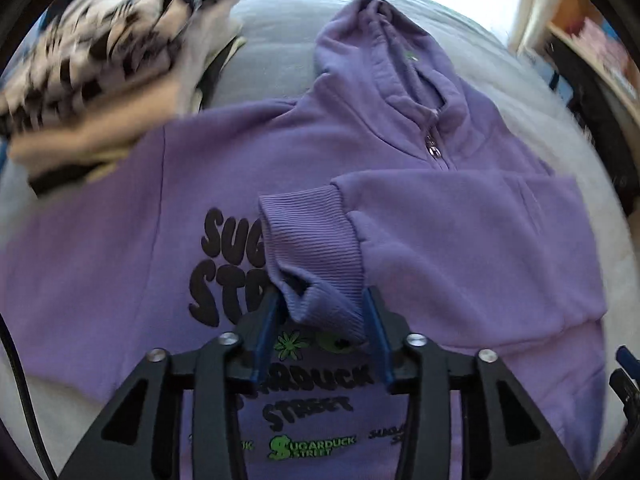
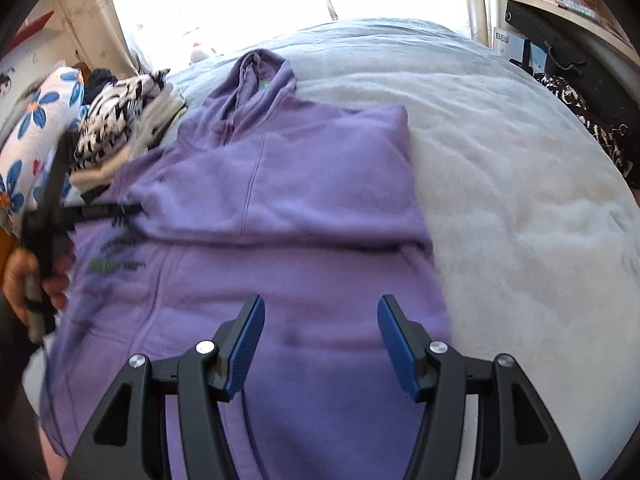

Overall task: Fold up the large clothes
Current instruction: 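Grasp the folded sleeve cuff with the left gripper and straighten it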

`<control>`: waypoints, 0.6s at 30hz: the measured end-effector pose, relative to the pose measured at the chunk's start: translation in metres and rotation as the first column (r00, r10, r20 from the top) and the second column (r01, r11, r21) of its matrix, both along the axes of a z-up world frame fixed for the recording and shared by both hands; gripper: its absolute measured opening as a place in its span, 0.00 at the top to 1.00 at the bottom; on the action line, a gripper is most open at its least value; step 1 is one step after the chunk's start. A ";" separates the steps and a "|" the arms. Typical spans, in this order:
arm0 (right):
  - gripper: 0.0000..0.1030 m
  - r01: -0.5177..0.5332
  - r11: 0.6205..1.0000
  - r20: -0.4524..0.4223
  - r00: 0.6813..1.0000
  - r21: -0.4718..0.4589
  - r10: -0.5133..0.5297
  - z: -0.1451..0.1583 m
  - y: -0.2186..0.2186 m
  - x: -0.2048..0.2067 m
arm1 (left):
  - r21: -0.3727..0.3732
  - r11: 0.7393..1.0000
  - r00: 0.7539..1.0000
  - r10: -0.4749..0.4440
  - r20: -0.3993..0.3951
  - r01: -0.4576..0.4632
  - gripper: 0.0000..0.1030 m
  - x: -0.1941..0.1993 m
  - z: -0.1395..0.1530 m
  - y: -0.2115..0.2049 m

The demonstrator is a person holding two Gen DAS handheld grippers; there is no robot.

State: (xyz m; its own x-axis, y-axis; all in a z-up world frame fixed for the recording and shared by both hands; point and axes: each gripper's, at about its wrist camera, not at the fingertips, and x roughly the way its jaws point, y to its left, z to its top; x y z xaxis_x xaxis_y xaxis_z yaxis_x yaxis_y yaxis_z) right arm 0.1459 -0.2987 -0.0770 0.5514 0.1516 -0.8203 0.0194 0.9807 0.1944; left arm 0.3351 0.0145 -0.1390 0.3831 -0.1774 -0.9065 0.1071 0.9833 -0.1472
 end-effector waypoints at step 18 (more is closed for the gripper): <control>0.68 0.132 0.984 -0.161 0.981 0.120 -0.112 -0.048 -0.073 0.191 | -0.054 0.996 0.995 -0.067 0.076 0.071 0.87 0.041 -0.003 -0.017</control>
